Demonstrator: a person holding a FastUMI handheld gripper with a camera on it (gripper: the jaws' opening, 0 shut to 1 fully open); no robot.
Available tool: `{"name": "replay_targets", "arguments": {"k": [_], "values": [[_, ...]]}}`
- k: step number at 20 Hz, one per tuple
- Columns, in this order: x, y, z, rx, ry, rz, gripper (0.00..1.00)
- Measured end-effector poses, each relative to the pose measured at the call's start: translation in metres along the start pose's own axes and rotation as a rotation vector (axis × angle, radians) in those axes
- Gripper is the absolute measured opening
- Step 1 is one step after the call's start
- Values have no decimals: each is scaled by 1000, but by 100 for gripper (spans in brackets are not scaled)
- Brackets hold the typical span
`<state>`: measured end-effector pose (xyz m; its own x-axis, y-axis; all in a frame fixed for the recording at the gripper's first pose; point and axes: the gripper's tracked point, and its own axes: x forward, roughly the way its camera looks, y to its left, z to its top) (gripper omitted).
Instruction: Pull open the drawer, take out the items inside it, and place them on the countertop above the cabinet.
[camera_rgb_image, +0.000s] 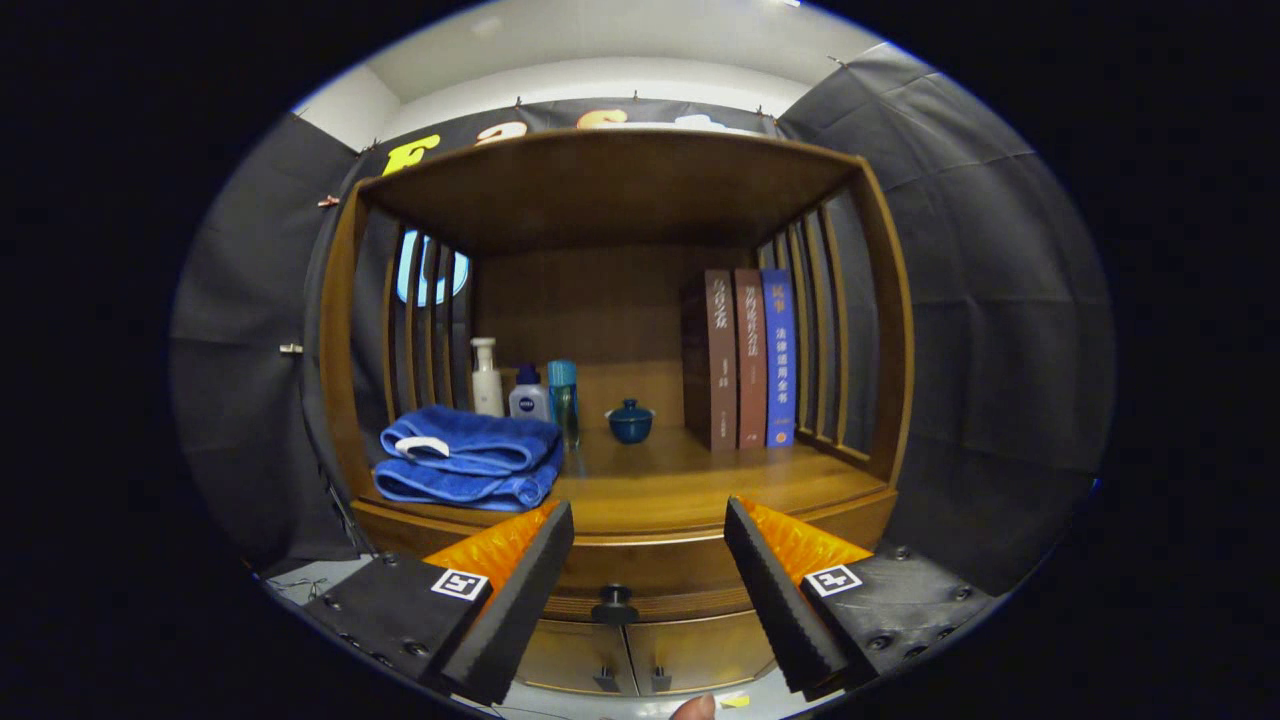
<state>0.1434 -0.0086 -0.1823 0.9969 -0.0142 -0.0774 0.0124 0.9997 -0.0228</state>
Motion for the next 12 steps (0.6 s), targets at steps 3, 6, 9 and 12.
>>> {"name": "replay_targets", "arguments": {"k": [3,6,9,12], "values": [[19,7,-46,1,76,12,99],[27,11,-84,-11,148,8,99],[32,13,-116,-9,211,6,99],[41,15,-119,26,194,9,75]]}}
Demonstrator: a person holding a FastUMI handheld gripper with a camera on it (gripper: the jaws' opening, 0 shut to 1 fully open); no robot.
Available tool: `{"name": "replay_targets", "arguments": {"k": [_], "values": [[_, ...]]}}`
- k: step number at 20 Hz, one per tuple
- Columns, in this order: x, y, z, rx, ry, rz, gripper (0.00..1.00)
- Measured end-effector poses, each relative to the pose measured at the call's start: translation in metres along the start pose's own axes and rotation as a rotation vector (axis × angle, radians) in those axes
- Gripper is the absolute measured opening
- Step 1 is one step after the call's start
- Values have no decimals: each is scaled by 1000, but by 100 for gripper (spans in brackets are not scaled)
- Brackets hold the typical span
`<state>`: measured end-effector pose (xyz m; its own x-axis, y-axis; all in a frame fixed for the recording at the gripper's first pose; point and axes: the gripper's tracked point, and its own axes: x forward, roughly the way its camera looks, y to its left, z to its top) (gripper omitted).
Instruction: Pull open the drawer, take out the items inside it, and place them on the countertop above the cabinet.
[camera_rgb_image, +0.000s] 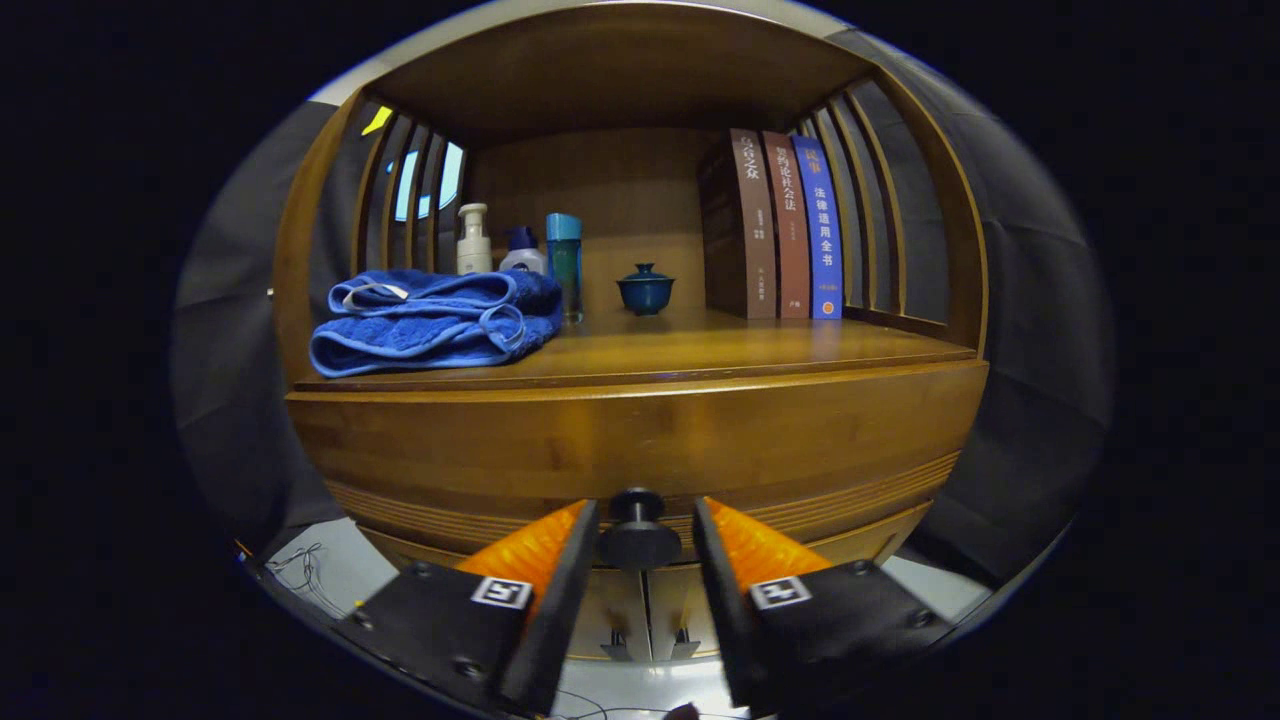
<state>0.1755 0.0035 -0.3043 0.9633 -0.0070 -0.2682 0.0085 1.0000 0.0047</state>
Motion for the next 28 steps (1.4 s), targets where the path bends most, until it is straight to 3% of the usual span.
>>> {"name": "replay_targets", "arguments": {"k": [2,7,8,28], "values": [[1,-1,-5,-15,22,-13,54],[-1,-3,-5,-37,2,-5,41],[1,-3,-5,-35,5,-7,32],[-88,-9,-25,-8,23,6,32]]}}
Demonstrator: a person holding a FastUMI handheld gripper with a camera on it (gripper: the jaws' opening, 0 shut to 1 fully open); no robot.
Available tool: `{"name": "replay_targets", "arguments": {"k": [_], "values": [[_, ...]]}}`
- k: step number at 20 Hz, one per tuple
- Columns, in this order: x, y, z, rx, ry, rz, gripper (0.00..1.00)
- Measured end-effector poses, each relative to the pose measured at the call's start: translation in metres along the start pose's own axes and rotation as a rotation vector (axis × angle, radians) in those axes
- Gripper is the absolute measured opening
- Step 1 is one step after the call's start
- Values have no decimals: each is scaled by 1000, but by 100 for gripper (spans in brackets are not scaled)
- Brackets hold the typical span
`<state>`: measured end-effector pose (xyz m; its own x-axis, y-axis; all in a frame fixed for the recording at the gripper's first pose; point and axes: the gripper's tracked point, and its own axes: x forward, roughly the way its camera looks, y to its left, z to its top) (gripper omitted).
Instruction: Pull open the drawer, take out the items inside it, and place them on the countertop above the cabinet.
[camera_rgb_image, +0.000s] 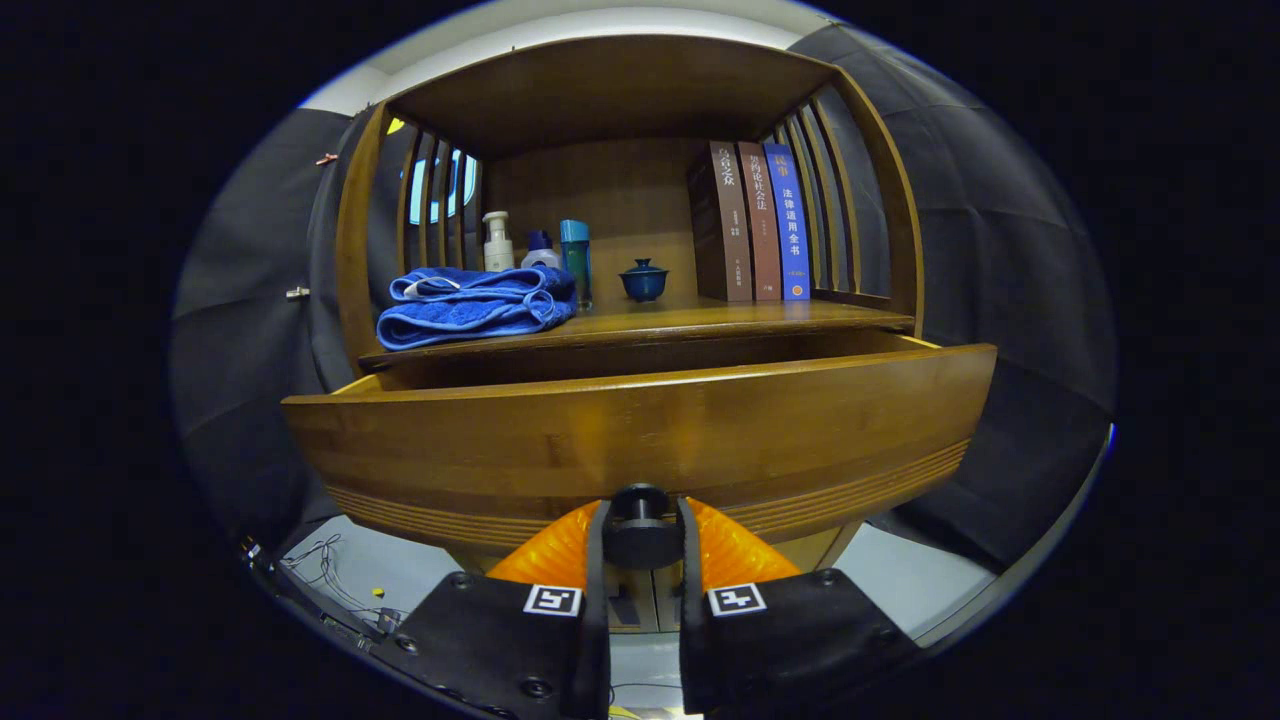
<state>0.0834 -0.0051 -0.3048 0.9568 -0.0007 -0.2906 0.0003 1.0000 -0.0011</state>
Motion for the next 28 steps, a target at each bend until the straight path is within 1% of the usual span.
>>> {"name": "replay_targets", "arguments": {"k": [8,19,20,21,22,24,26,28], "values": [[-21,-2,-5,-8,-4,2,32],[-22,-1,-7,-13,-6,5,32],[-22,-1,-7,-13,-2,8,40],[-24,-2,-3,-12,-17,8,43],[-26,-3,-1,-8,-33,6,51],[-34,-5,9,-9,-45,1,76],[-41,-4,17,-2,-46,17,100],[-55,-5,30,-25,-50,40,100]]}}
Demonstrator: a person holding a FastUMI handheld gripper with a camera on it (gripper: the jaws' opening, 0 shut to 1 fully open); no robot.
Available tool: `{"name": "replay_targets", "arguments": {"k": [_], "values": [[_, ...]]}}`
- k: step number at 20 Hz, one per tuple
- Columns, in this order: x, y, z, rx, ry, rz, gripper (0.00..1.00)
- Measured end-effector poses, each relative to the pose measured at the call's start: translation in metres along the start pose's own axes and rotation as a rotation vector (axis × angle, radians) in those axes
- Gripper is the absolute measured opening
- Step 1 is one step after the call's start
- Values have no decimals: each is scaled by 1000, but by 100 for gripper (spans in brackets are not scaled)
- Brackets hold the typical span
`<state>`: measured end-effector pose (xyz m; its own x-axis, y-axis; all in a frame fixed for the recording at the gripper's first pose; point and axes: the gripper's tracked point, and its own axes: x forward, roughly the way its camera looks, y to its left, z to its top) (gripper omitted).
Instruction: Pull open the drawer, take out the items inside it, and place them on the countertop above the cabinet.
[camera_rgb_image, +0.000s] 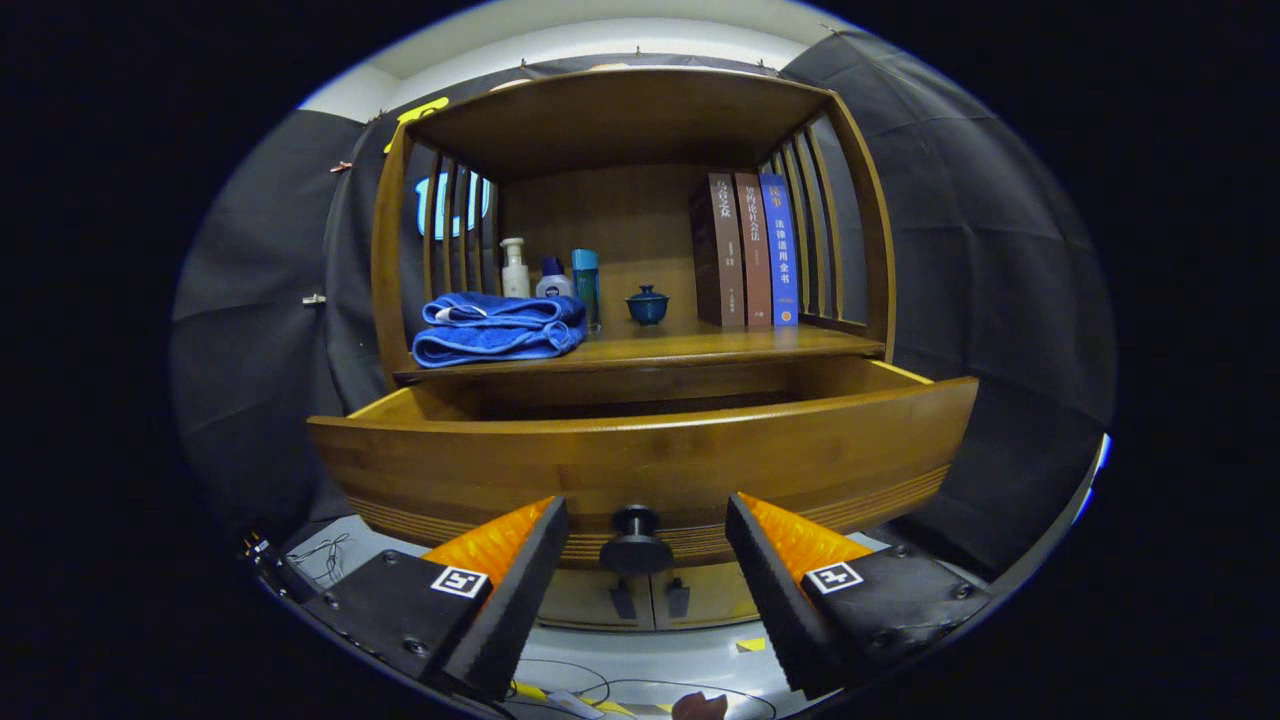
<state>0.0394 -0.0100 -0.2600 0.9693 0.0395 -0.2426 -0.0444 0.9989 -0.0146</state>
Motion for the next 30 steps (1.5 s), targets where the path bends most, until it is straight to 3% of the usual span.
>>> {"name": "replay_targets", "arguments": {"k": [5,8,10,13,20,23,27,30], "values": [[-18,4,83,-44,-77,58,100],[-11,13,116,-119,-1,101,99],[10,14,117,-156,119,104,100],[47,24,107,-122,322,139,99],[127,12,23,-74,829,78,100],[152,-5,-13,-113,939,10,100],[162,-11,-50,-83,1027,-15,100],[170,-17,-61,-108,1041,-45,87]]}}
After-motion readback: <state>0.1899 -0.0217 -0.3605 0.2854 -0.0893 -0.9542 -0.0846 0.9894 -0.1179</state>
